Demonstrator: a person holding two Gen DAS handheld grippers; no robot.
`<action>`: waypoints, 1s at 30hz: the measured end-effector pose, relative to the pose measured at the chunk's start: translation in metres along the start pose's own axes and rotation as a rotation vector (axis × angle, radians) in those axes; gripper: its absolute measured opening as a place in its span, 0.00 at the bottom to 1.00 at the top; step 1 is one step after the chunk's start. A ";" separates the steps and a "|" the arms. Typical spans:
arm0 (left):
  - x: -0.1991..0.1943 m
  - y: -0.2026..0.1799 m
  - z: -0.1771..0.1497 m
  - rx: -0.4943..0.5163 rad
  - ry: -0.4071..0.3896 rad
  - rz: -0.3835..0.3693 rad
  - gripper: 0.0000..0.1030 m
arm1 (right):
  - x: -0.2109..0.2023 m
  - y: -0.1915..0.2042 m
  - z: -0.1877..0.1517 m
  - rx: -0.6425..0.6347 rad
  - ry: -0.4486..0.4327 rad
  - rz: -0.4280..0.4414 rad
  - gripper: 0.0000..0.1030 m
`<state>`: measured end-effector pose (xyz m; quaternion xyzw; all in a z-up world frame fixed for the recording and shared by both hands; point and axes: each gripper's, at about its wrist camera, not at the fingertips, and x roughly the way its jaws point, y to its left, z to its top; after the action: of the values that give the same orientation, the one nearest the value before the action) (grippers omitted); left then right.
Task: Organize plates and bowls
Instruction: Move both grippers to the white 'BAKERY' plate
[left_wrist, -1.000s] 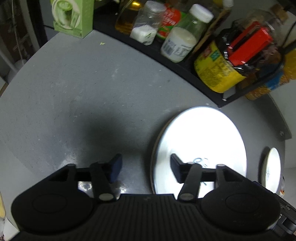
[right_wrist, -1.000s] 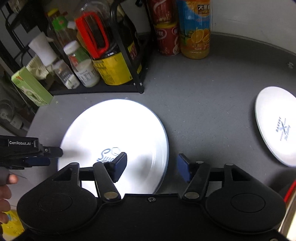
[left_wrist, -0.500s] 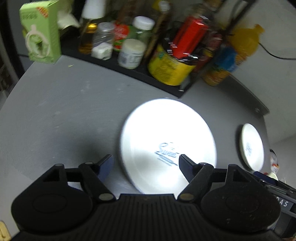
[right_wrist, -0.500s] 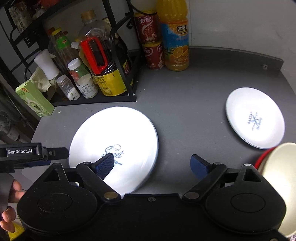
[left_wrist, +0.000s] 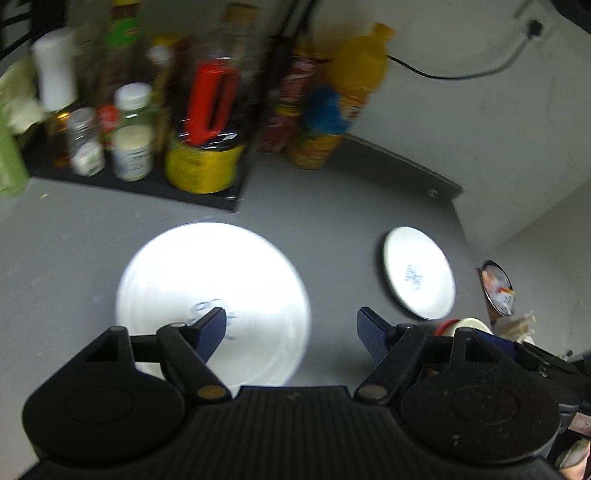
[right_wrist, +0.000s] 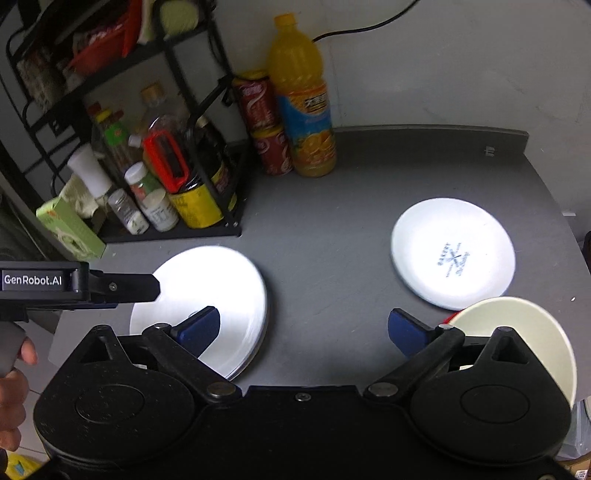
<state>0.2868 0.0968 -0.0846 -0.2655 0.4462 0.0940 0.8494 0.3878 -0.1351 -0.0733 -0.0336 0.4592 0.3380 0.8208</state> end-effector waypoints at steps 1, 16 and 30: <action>0.001 -0.008 0.002 0.019 0.000 0.000 0.74 | -0.001 -0.006 0.002 0.007 -0.001 0.000 0.95; 0.044 -0.106 0.040 0.109 0.030 -0.035 0.74 | -0.005 -0.085 0.035 0.047 -0.034 -0.024 0.97; 0.100 -0.158 0.068 0.093 0.061 -0.016 0.74 | 0.010 -0.151 0.064 0.067 -0.032 -0.010 0.97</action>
<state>0.4562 -0.0075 -0.0762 -0.2322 0.4735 0.0583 0.8477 0.5263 -0.2230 -0.0826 -0.0028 0.4570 0.3188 0.8304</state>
